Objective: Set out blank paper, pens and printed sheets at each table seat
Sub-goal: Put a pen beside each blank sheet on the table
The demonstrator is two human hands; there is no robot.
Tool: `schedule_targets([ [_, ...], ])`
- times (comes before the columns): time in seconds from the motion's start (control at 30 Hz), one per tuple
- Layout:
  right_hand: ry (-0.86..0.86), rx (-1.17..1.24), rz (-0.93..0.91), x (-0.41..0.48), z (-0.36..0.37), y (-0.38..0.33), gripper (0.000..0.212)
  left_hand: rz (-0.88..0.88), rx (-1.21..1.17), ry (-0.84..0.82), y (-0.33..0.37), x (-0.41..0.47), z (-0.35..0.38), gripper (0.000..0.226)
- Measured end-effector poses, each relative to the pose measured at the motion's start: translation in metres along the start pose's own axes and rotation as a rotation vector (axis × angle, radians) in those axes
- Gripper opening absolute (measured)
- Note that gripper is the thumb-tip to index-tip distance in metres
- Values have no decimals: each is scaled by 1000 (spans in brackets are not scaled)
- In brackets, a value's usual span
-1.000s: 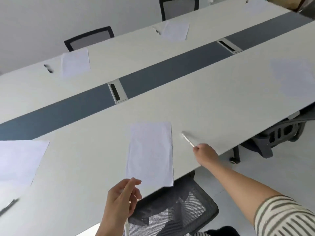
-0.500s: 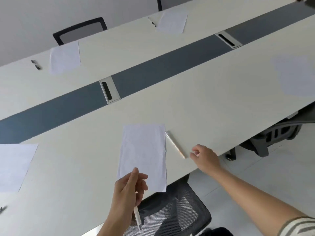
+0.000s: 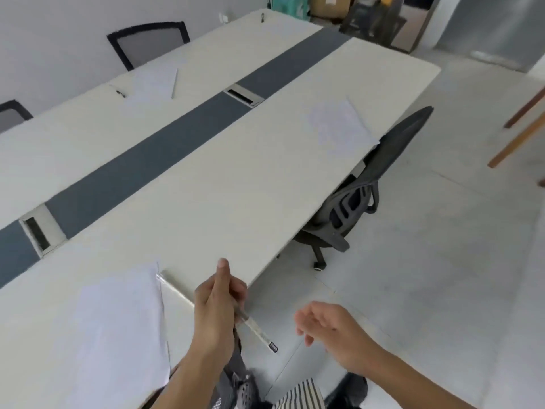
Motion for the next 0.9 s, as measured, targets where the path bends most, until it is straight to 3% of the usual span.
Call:
schedule_targets([
  [0.07, -10, 82, 54, -19, -35, 5, 33, 22, 2, -42, -1, -9, 52, 59],
  [0.2, -2, 204, 92, -50, -105, 20, 22, 13, 34, -132, -10, -29, 145, 55],
  [0.4, 122, 165, 55, -65, -186, 31, 19, -13, 170, -316, -11, -29, 240, 52],
  [0.57, 225, 56, 13, -44, -256, 38, 24, -25, 394, -463, -4, 11, 297, 33],
  [0.73, 390, -71, 51, -18, -343, 44, 25, -12, 532, -556, 23, 64, 358, 22],
  [0.9, 616, 32, 97, -4, -427, 38, 23, 3, 574, -592, 70, 92, 418, 19],
])
Point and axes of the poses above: each hand's wrist, its own x-axis towards the middle knuckle, its own z-axis out of the palm, y = z × x, the point moved 5 cm from there along x, towards the middle knuckle, and after that the axes turned 9 degrees about -z, right-handed, at the moved point
